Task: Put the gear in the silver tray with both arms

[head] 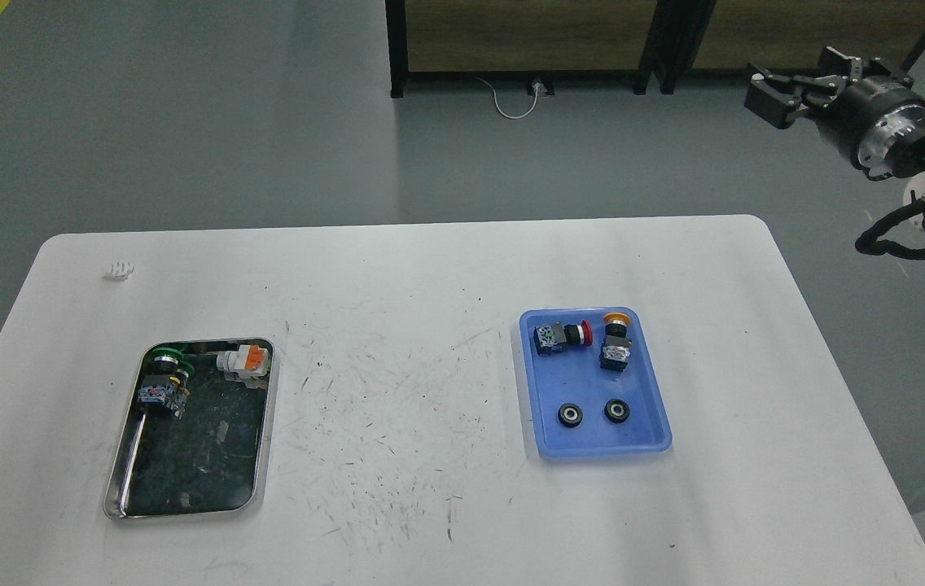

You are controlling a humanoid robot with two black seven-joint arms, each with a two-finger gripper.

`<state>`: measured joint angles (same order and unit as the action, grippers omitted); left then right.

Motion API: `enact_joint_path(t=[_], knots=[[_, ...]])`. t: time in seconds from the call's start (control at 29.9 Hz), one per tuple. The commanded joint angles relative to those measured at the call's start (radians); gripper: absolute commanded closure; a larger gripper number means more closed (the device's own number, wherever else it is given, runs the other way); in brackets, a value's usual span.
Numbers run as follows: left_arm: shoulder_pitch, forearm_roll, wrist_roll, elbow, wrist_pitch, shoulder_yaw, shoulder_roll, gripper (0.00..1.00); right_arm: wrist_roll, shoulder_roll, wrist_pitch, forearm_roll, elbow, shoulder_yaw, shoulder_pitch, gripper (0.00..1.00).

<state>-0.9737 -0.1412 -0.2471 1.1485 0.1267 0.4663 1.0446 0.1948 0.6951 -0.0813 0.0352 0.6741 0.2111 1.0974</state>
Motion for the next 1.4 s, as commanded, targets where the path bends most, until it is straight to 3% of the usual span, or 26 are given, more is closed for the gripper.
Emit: enact_joint_path(t=[0.0, 0.5, 0.57, 0.7, 0.84, 1.0, 1.14, 1.24, 1.37], knots=[[0.001, -0.001, -0.003, -0.010, -0.028, -0.001, 0.002, 0.01, 0.000, -0.006, 0.002, 0.000, -0.001, -0.006, -0.002, 0.00], [0.006, 0.014, -0.012, -0.021, -0.041, 0.072, -0.009, 0.01, 0.006, -0.008, 0.008, -0.001, 0.001, 0.008, -0.005, 0.00], [0.007, 0.014, -0.012, -0.016, -0.030, 0.071, -0.011, 0.01, 0.032, -0.002, 0.020, -0.001, 0.001, 0.008, -0.005, 0.00], [0.009, 0.005, 0.003, -0.026, 0.008, 0.065, -0.024, 0.01, 0.126, 0.021, 0.098, 0.012, 0.001, -0.001, -0.002, 0.00], [0.006, 0.006, 0.008, -0.026, 0.005, 0.061, -0.029, 0.01, 0.120, 0.023, 0.166, 0.124, -0.002, 0.013, -0.002, 0.01], [0.007, 0.011, 0.009, -0.038, 0.004, 0.063, -0.020, 0.01, 0.032, 0.040, 0.094, 0.187, -0.019, 0.010, -0.016, 0.07], [0.006, 0.011, 0.006, -0.038, 0.005, 0.064, -0.014, 0.01, 0.041, 0.057, 0.003, 0.175, -0.050, 0.017, -0.037, 0.06], [0.007, 0.009, 0.003, -0.041, -0.007, 0.064, -0.011, 0.01, 0.086, 0.060, -0.020, 0.157, -0.050, 0.048, -0.053, 0.01], [0.010, 0.012, 0.005, -0.056, -0.061, 0.063, -0.018, 0.01, 0.101, 0.052, -0.014, 0.158, -0.051, 0.060, -0.044, 0.00]])
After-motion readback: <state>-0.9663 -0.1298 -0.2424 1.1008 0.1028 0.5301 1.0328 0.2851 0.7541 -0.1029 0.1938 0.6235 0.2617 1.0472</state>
